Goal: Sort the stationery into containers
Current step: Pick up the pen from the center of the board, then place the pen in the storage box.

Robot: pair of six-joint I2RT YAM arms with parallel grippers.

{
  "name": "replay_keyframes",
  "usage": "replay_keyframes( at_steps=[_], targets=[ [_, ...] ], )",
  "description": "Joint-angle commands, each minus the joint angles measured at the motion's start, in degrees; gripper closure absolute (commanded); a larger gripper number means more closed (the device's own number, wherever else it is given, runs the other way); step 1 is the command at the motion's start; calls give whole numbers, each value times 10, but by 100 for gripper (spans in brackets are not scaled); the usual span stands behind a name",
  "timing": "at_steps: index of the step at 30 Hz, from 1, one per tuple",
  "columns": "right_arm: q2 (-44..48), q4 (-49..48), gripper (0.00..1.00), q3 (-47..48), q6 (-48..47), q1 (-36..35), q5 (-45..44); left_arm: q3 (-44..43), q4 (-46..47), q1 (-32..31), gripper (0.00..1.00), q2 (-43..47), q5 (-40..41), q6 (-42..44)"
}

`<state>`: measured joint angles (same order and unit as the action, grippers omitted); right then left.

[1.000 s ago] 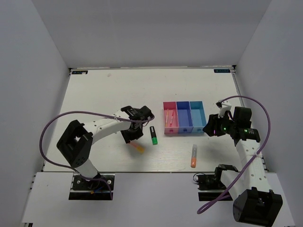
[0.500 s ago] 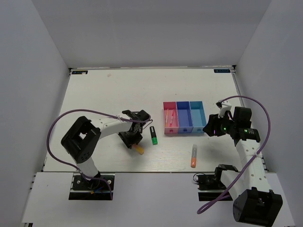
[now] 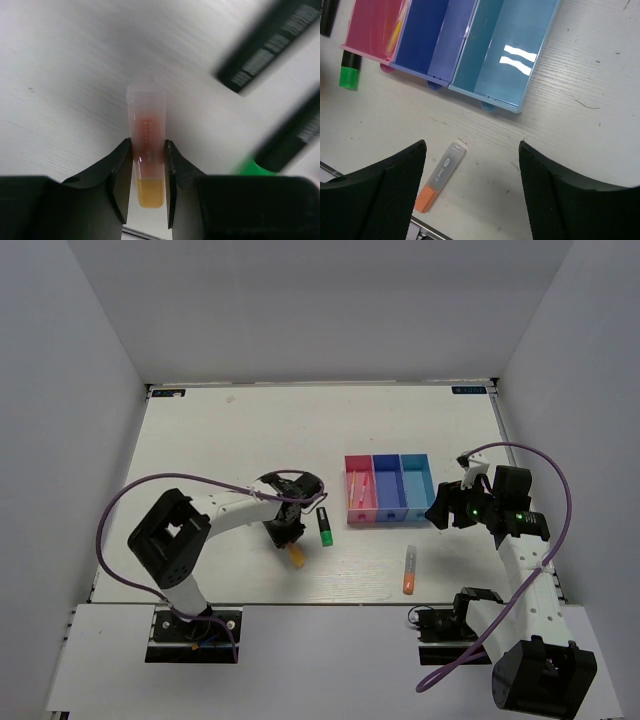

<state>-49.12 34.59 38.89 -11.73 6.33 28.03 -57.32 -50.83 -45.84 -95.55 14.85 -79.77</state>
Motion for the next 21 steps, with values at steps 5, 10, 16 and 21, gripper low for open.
replay_keyframes(
  at_steps=[5,10,16,21],
  targets=[
    [4,-5,100,14,-6,1,11,-272,-60,-86,100,-35,105,202],
    [3,-9,95,12,-8,0,4,-398,6,-97,100,-99,78,331],
    [3,-8,86,13,-7,2,5,-507,115,-93,100,-202,13,421],
    [5,-9,80,14,-4,2,3,-554,156,-88,99,-264,-10,431]
  ],
)
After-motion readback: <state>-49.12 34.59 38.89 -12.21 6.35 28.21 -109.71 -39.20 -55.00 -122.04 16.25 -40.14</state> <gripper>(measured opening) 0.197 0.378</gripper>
